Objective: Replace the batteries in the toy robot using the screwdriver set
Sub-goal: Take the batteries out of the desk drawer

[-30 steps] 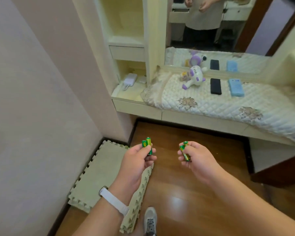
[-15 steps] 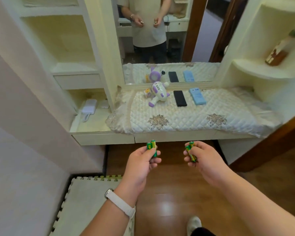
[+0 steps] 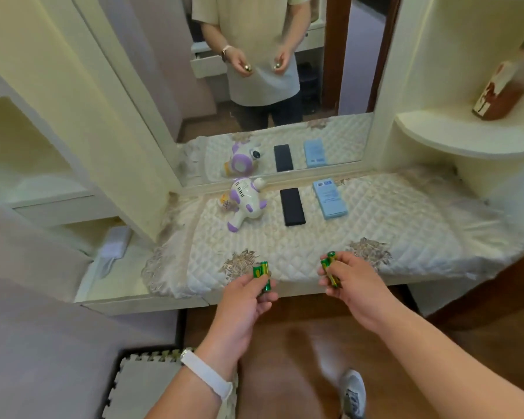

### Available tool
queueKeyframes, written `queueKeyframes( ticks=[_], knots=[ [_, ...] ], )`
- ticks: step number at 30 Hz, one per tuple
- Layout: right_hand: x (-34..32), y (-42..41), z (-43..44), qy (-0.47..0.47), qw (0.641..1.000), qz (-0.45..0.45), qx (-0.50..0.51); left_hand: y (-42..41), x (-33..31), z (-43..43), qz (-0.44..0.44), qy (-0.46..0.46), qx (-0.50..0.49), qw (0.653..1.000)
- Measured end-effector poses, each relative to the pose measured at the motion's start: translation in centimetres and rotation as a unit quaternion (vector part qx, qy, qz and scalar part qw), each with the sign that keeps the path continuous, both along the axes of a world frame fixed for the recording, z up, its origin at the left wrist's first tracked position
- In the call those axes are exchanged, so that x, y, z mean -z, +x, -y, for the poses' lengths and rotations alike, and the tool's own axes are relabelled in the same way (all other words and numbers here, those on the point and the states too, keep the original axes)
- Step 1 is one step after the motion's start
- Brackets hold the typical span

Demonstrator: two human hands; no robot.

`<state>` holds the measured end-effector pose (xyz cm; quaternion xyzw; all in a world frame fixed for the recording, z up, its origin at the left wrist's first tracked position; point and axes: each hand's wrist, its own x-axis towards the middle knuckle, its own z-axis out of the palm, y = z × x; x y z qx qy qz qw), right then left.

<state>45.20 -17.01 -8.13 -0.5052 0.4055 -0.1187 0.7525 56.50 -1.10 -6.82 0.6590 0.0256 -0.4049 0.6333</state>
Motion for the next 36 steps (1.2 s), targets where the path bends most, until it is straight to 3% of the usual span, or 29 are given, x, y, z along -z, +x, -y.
queueKeyframes(
  ticks=[8,17,28,36],
  knots=[
    [1.6,0.2,13.1,0.008,1.000,-0.023,-0.004,0.6,0.7,11.1,-0.002,0.037,-0.034,0.999],
    [3.8,4.5,17.5,0.031,0.998,-0.054,-0.025,4.4,2.9,16.5,-0.007,0.072,-0.045,0.996],
    [8.4,9.0,21.0,0.015,0.979,-0.205,-0.006,8.9,12.4,22.5,-0.085,0.126,0.066,0.986],
    [11.4,12.5,21.0,-0.011,0.958,-0.283,-0.042,11.7,15.4,24.4,-0.067,0.165,0.142,0.974]
  ],
)
